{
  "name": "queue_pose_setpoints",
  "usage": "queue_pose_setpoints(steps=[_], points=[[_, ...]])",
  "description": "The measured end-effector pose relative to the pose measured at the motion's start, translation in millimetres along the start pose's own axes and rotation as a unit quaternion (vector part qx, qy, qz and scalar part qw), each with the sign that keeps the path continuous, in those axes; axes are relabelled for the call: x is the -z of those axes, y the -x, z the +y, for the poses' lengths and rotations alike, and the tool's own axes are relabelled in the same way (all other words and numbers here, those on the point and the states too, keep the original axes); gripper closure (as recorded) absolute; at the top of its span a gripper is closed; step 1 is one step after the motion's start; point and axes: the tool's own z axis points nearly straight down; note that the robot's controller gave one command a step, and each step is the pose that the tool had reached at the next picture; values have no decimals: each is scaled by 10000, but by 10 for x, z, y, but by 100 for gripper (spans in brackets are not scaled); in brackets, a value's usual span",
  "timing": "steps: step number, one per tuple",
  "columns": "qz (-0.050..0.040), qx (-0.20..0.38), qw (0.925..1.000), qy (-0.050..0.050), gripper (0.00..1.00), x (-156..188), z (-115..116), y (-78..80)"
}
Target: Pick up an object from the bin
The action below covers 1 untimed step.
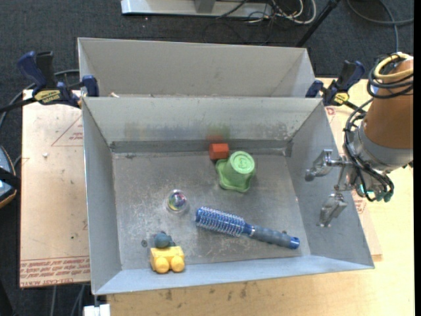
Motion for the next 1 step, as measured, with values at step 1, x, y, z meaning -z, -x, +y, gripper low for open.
queue_pose_setpoints(steps=[1], points=[[-58,-558,9984,0,0,-1638,847,-21]])
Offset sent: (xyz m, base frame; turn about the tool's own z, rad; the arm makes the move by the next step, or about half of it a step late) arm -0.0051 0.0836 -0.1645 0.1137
